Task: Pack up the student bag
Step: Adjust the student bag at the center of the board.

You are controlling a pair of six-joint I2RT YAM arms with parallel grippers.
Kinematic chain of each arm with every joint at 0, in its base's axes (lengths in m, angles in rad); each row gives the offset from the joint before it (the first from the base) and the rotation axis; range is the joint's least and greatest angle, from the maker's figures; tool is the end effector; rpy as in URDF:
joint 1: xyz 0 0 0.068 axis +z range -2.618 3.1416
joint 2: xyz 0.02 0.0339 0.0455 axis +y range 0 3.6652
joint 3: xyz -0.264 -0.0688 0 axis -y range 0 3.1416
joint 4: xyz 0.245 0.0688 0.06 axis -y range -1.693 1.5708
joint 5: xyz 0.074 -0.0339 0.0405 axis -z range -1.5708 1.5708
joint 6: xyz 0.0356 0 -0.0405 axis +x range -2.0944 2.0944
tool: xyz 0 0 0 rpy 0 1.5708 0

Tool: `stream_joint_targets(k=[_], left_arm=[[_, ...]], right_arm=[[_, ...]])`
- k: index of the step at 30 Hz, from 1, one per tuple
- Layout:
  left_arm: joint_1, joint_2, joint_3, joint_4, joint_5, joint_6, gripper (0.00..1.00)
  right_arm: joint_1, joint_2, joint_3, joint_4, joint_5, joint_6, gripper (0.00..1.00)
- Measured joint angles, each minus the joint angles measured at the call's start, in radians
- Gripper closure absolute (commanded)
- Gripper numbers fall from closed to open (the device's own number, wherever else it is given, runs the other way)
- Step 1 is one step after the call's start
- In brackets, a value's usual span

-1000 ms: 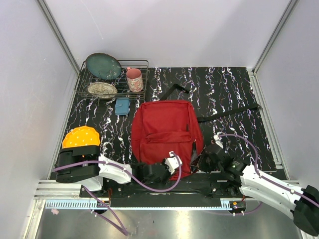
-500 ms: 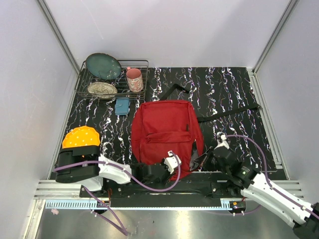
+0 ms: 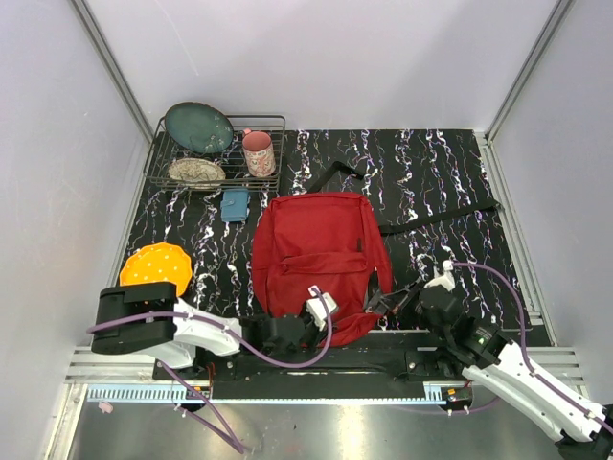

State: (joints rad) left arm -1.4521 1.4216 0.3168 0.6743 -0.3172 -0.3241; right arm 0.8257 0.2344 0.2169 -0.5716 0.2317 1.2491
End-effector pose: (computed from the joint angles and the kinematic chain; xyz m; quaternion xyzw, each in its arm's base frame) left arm 0.0397 -0.2394 0.1377 0.3723 0.7481 -0.3296 0.4394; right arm 0.0735 0.0676 0.1702 0.2373 0.8450 0.3513 0.3258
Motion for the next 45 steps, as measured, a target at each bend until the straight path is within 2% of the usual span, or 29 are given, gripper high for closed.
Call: stream_joint_targets(k=[10, 14, 17, 21, 26, 30, 32, 33, 34, 36, 37, 40, 45], left_arm=[[-0.008, -0.139, -0.027, -0.004, -0.013, 0.043, 1.0], [-0.013, -0.196, -0.033, -0.038, -0.023, 0.085, 1.0], [-0.017, -0.189, -0.029, -0.064, -0.024, 0.118, 1.0], [-0.022, -0.114, 0.019, -0.109, -0.024, 0.153, 1.0], [-0.024, -0.028, 0.062, -0.126, -0.027, 0.163, 1.0], [-0.025, 0.0, 0.071, -0.127, -0.029, 0.161, 1.0], [-0.026, 0.016, 0.074, -0.128, -0.031, 0.158, 1.0], [-0.027, 0.025, 0.076, -0.128, -0.033, 0.156, 1.0], [-0.028, 0.034, 0.077, -0.126, -0.035, 0.154, 0.91], [-0.03, 0.058, 0.077, -0.125, -0.039, 0.144, 0.75], [-0.031, 0.072, 0.077, -0.119, -0.042, 0.137, 0.71], [-0.039, 0.1, 0.082, -0.095, -0.046, 0.118, 0.64], [-0.05, 0.115, 0.084, -0.073, -0.051, 0.11, 0.64]], right_arm=[[0.005, -0.014, 0.024, 0.012, 0.032, 0.029, 1.0], [0.005, -0.01, 0.024, 0.071, 0.01, 0.02, 1.0], [0.005, 0.043, 0.023, 0.14, -0.017, -0.007, 1.0], [0.001, 0.184, 0.023, 0.243, -0.079, -0.042, 0.91], [0.0, 0.318, 0.023, 0.298, -0.167, -0.057, 0.88], [-0.001, 0.324, 0.02, 0.292, -0.198, -0.064, 0.74], [-0.002, 0.296, 0.016, 0.273, -0.205, -0.067, 0.59], [-0.002, 0.279, 0.016, 0.259, -0.208, -0.066, 0.55], [-0.002, 0.256, 0.014, 0.241, -0.208, -0.068, 0.49], [-0.002, 0.215, 0.012, 0.204, -0.206, -0.066, 0.48], [-0.002, 0.191, 0.012, 0.18, -0.205, -0.069, 0.48], [-0.002, 0.148, 0.01, 0.12, -0.195, -0.069, 0.47], [-0.002, 0.152, -0.013, 0.08, -0.195, -0.066, 0.46]])
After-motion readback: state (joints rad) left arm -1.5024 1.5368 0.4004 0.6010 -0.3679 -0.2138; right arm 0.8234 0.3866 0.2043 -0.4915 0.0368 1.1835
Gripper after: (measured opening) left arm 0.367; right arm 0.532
